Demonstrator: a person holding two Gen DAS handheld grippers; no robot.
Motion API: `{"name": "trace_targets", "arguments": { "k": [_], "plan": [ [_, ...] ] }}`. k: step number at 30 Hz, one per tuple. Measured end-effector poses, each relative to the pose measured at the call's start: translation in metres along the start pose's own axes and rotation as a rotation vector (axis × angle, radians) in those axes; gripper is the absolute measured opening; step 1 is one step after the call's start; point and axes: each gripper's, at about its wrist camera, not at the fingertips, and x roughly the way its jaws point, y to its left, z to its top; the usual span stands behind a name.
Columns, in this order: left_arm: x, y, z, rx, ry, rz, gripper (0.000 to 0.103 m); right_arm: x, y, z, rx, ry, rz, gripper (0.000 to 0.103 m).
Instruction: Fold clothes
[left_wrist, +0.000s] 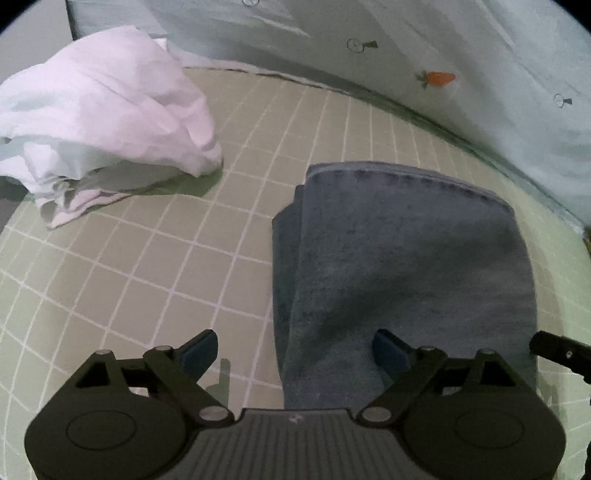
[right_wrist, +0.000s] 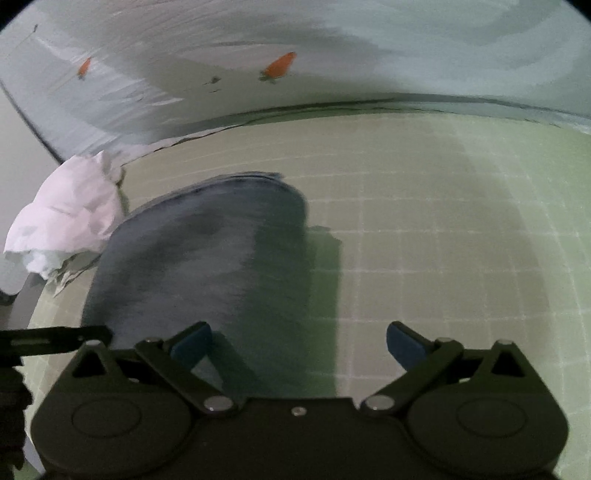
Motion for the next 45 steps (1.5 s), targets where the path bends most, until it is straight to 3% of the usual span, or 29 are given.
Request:
{"name": "trace_targets", "arguments": {
  "k": [6, 16, 17, 18, 19, 21, 22, 24, 26, 31, 36, 41, 45],
  "plan": [
    [0.023, 0.002, 0.009, 0.018, 0.053, -0.026, 0.098, 0.026, 0.013, 0.016, -0.025, 0.038, 0.017, 0.102],
    [0.047, 0.005, 0.022, 0.052, 0.093, -0.15, 0.1, 0.069, 0.022, 0.04, 0.001, 0.112, 0.073, 0.102],
    [0.047, 0.004, 0.023, 0.062, 0.086, -0.164, 0.095, 0.071, 0.022, 0.041, 0.009, 0.12, 0.086, 0.101],
    [0.045, 0.001, 0.022, 0.064, 0.076, -0.173, 0.08, 0.07, 0.021, 0.042, 0.012, 0.121, 0.1, 0.093],
    [0.041, -0.003, 0.022, 0.065, 0.064, -0.18, 0.074, 0.067, 0.02, 0.042, 0.012, 0.116, 0.113, 0.08],
    [0.033, -0.009, 0.022, 0.066, 0.04, -0.195, 0.048, 0.061, 0.018, 0.042, 0.013, 0.108, 0.139, 0.056],
    [0.029, -0.013, 0.021, 0.066, 0.028, -0.203, 0.044, 0.056, 0.016, 0.041, 0.011, 0.097, 0.148, 0.043],
    [0.014, -0.024, 0.018, 0.091, -0.012, -0.2, 0.031, 0.039, 0.014, 0.038, 0.005, 0.064, 0.152, 0.033],
    [-0.002, -0.035, 0.014, 0.11, -0.046, -0.206, 0.026, 0.02, 0.012, 0.033, 0.005, 0.031, 0.138, 0.029],
    [-0.033, -0.08, 0.0, 0.212, -0.079, -0.247, 0.025, -0.036, -0.012, 0.013, 0.074, -0.051, 0.091, 0.028],
    [-0.051, -0.138, -0.023, 0.35, -0.072, -0.334, 0.025, -0.095, -0.055, -0.019, 0.173, -0.136, 0.009, 0.028],
    [-0.064, -0.216, -0.058, 0.477, -0.069, -0.366, 0.025, -0.14, -0.12, -0.052, 0.254, -0.178, -0.028, 0.028],
    [-0.06, -0.292, -0.089, 0.483, -0.06, -0.379, 0.025, -0.167, -0.184, -0.066, 0.255, -0.186, -0.041, 0.028]
  ]
}}
